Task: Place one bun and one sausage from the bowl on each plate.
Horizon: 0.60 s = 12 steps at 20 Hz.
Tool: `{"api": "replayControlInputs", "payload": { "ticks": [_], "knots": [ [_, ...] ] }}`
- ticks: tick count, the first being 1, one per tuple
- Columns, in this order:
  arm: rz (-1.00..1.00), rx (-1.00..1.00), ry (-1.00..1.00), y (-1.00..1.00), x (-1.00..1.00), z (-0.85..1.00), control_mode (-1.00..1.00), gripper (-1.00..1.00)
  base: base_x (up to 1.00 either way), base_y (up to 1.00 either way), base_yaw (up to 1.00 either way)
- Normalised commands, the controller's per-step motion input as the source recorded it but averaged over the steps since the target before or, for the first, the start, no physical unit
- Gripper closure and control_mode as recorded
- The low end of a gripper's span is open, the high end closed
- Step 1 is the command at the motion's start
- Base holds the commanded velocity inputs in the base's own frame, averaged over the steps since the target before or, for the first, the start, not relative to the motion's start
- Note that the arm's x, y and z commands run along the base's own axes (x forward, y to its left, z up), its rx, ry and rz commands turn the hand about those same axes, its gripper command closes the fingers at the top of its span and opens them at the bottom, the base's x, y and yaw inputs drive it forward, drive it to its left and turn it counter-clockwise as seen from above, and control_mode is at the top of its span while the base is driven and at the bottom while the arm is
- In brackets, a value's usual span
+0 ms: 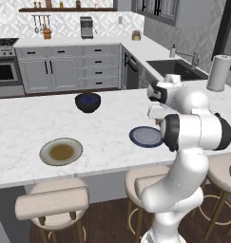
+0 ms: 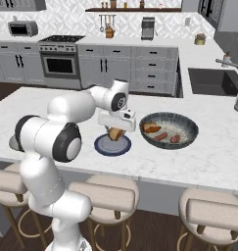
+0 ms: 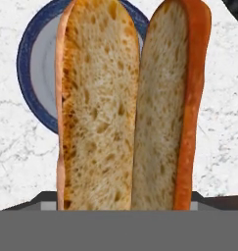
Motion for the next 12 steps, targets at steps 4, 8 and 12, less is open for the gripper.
{"api": "replayControlInputs", "payload": {
  "ticks": [4,8,12],
  "knots": [
    [0.02,0.0,-0.12,0.17,0.27,-0.45,-1.0,1.0,0.0,0.0,0.0],
    [0.0,0.0,-0.04,0.09,0.23,-0.31,-1.0,1.0,0.0,0.0,0.0],
    [0.0,0.0,0.0,0.06,0.29,-0.39,-1.0,1.0,0.0,0.0,0.0]
  ]
}}
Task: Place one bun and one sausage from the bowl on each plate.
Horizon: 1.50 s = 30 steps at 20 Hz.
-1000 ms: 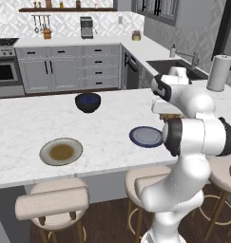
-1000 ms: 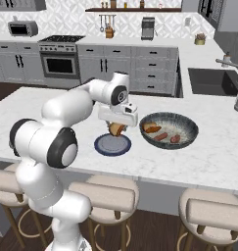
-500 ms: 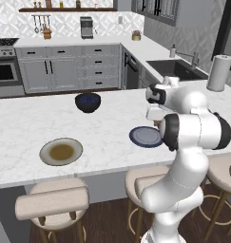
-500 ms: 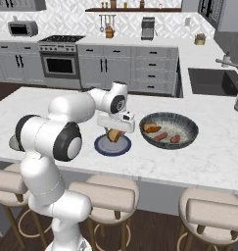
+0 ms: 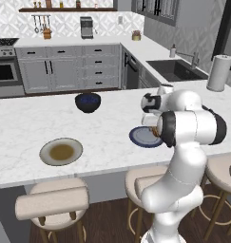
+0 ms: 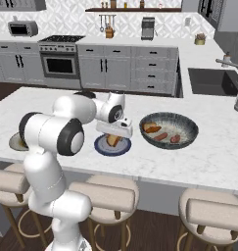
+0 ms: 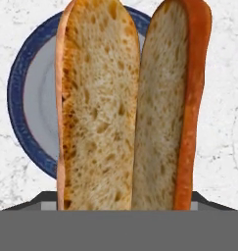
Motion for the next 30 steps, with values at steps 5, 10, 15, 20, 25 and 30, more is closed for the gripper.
{"api": "replayControlInputs", "payload": {
  "ticks": [5,10,15,20,25,30],
  "knots": [
    [0.0,0.0,0.0,0.0,0.47,-0.1,-1.0,1.0,0.0,0.0,0.0],
    [0.0,0.0,0.0,0.0,0.2,-0.31,-1.0,1.0,0.0,0.0,0.0],
    [0.0,0.0,0.0,0.0,0.03,-0.41,-1.0,1.0,0.0,0.0,0.0],
    [0.0,0.0,-0.01,0.0,0.24,-0.07,-1.0,-1.0,0.0,0.0,0.0],
    [0.0,0.0,0.0,-0.02,0.18,0.0,-1.0,-1.0,0.0,0.0,0.0],
    [0.0,0.0,-0.01,0.03,0.0,0.02,-1.0,-1.0,0.0,0.0,0.0]
  ]
}}
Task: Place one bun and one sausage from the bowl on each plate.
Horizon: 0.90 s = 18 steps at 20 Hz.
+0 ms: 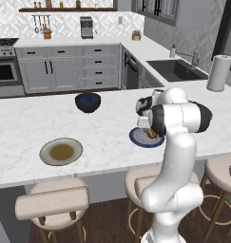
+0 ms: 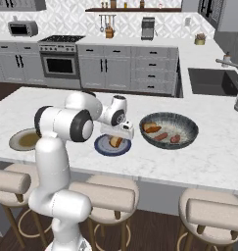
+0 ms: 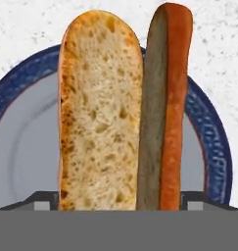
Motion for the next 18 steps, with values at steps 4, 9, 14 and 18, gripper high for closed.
{"api": "replayControlInputs", "payload": {
  "ticks": [4,9,14,18],
  "knots": [
    [0.0,0.0,-0.01,-0.06,-0.18,0.32,-1.0,-1.0,0.0,0.0,0.0],
    [0.0,0.0,0.0,-0.23,-0.48,0.64,-1.0,-1.0,0.0,0.0,0.0],
    [0.0,0.01,0.01,-0.58,-0.35,0.63,-1.0,-1.0,0.0,0.0,0.0],
    [0.0,0.0,0.07,-0.69,-0.14,0.62,-1.0,-1.0,0.0,0.0,0.0]
  ]
}}
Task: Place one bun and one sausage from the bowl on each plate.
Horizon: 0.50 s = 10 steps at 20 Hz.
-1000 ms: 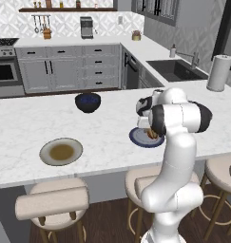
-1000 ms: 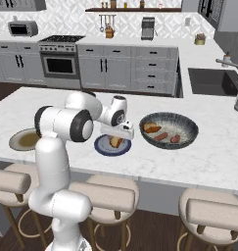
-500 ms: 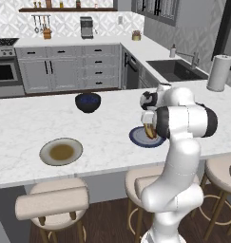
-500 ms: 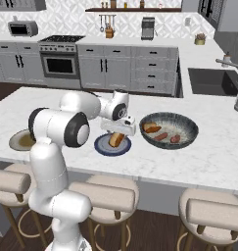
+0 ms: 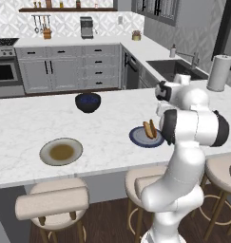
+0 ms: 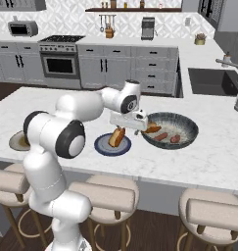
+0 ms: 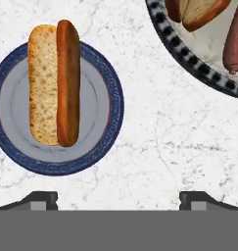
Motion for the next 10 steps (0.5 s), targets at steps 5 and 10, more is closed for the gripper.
{"api": "replayControlInputs", "payload": {
  "ticks": [5,10],
  "knots": [
    [0.0,0.0,0.08,-0.64,0.0,0.45,-1.0,-1.0,0.0,0.0,0.0],
    [0.0,0.0,0.08,-0.62,0.01,0.0,-1.0,-1.0,0.0,0.0,0.0]
  ]
}}
